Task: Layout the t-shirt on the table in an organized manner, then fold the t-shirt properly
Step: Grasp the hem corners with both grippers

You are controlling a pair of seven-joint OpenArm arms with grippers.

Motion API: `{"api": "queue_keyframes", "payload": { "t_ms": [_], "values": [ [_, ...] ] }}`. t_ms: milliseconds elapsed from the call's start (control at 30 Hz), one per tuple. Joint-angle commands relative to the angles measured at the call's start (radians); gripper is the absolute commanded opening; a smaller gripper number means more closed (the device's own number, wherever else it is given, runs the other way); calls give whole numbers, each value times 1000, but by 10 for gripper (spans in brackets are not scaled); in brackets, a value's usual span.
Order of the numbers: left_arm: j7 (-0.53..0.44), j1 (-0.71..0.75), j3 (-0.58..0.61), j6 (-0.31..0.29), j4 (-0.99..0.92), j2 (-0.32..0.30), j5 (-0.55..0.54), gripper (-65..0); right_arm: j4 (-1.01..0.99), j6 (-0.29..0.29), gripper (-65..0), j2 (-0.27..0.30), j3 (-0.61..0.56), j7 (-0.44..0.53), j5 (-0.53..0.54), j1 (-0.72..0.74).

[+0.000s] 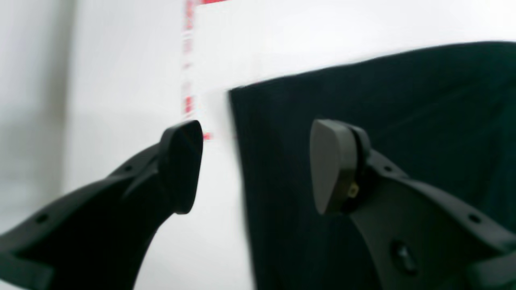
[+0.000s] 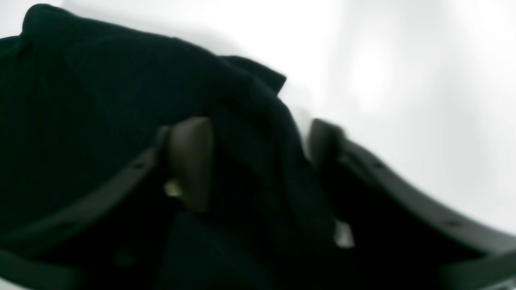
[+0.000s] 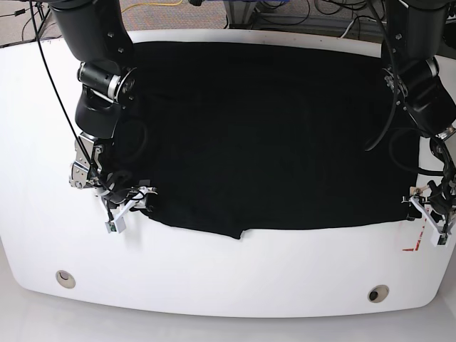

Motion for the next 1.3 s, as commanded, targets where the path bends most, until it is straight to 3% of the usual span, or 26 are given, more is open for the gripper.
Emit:
{"api": "queue_keyframes", "payload": {
  "t_ms": [0, 133, 500, 933, 1267],
  "values": [
    [-82, -44, 0, 48, -78, -41, -11, -269, 12, 5, -504, 12, -1, -12, -4, 20],
    [-167, -70, 3, 89, -184, -61, -11, -268, 12, 5, -644, 12, -1, -12, -4, 18],
    [-395, -117, 4, 247, -459, -107, -11, -268, 13, 5, -628, 13, -1, -12, -4, 1],
    [-435, -111, 4, 252, -528, -126, -11, -267, 22, 5, -628, 15, -1, -12, 5, -18],
    [-435, -108, 33, 252, -531, -87, -11, -267, 150, 5, -628, 10, -1, -56, 5, -69]
  ]
}}
